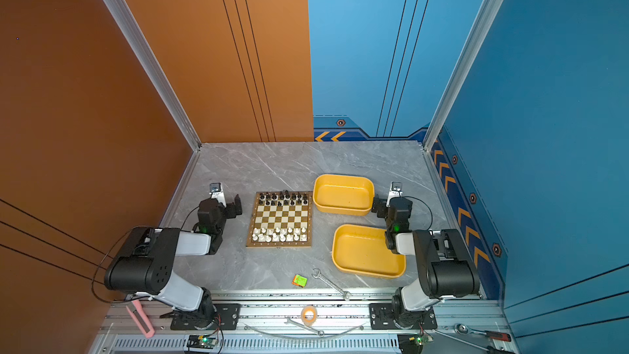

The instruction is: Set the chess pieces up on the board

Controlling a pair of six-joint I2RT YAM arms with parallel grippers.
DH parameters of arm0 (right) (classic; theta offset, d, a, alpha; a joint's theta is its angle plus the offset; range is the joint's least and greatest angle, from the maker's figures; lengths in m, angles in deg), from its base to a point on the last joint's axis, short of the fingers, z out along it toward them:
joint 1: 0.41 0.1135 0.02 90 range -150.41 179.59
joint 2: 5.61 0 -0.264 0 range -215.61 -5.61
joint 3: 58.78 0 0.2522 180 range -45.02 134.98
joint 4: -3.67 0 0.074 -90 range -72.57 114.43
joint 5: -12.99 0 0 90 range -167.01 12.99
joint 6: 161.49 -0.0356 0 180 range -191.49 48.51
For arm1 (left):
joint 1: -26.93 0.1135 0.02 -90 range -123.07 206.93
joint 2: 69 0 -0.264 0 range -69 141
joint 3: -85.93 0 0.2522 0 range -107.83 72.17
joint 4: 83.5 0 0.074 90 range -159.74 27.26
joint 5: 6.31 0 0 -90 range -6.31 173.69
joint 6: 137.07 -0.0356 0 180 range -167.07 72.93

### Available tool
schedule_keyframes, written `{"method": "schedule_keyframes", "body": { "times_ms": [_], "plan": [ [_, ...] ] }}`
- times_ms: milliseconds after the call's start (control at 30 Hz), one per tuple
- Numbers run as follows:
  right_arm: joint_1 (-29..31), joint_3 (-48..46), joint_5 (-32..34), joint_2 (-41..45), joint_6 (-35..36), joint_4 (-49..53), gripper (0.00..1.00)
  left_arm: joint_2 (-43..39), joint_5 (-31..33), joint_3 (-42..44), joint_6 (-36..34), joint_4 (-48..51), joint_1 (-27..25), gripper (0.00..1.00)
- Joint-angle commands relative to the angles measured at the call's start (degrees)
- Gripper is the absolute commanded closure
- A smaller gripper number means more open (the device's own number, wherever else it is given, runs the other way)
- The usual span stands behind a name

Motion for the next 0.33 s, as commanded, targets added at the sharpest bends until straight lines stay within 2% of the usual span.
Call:
{"method": "schedule_keyframes", "body": {
  "times_ms": [0, 300],
  "plan": [
    [-0.6, 0.3, -1.2, 0.0, 0.1, -1.3, 0.00, -0.3, -0.9, -0.6, -1.0, 0.8, -0.3, 0.02],
    [-0.8, 0.3, -1.6, 0.1, -0.1, -1.2, 0.00, -0.3, -0.9, -0.6, -1.0, 0.9, -0.3, 0.02]
  ]
}}
